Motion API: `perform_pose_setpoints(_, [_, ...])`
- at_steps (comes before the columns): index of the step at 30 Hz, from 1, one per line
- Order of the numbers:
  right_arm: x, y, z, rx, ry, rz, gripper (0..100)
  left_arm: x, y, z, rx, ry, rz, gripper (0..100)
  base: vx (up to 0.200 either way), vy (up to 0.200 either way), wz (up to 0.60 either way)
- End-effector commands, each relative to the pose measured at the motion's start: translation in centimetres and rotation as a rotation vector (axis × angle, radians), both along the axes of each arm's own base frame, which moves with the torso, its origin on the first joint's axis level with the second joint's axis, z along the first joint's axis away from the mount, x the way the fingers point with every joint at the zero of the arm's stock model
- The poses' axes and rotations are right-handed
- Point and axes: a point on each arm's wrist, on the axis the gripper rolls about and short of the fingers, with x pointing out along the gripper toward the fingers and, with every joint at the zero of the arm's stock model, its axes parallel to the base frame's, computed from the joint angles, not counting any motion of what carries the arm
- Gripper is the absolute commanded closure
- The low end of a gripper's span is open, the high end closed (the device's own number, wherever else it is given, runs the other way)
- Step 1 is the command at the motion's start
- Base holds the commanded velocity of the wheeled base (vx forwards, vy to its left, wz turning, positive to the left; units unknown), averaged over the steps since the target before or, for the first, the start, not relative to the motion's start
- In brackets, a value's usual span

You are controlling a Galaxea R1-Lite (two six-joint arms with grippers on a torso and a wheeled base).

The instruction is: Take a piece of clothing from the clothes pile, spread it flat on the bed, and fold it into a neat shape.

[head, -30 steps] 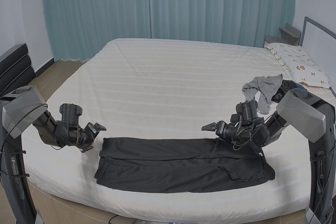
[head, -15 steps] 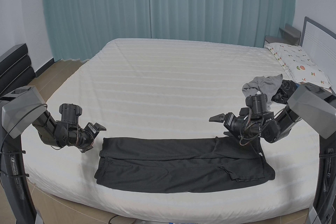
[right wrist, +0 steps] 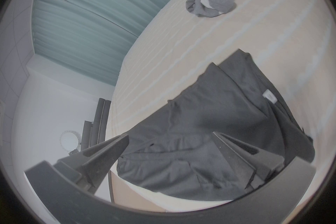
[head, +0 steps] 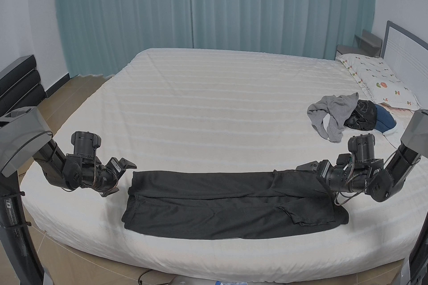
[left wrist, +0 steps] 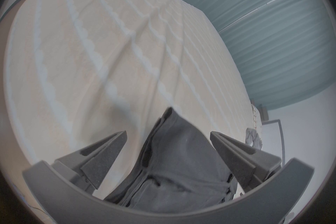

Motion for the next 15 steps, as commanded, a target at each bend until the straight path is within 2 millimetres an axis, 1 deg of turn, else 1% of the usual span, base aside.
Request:
perform_pose_setpoints(1, [-2.0,-0.7,-0.4,0.028,0.018,-0.027,0,-2.0,-0.8,0.6,0.048,0.02,-0.083,0,0.0,0.0,0.0])
perform_pose_setpoints(3, [-2.0,-1.2,-0.7,0.054,0.011,-0.059,0,-2.6,-1.2,-0.1,0.082,0.031,-0.139,0,0.0,0.0,0.0])
perform_pose_setpoints(6, [-1.6,-1.8,-1.1,0.059,0.001,-0.08,0,-2.3,-2.1,-0.4,0.091,0.026,-0.17,0,0.0,0.0,0.0])
perform_pose_setpoints(8, [-1.4,-2.0,-1.6,0.057,0.002,-0.087,0,-1.9,-2.6,-0.7,0.096,0.013,-0.18,0,0.0,0.0,0.0])
perform_pose_setpoints(11, [-1.2,-2.0,-2.0,0.055,0.003,-0.088,0,-1.0,-2.8,-0.5,0.095,-0.048,-0.175,0,0.0,0.0,0.0])
perform_pose_setpoints(15, [-1.1,-1.9,-2.1,0.055,-0.001,-0.084,0,0.1,-3.6,-0.6,0.099,-0.1,-0.193,0,0.0,0.0,0.0])
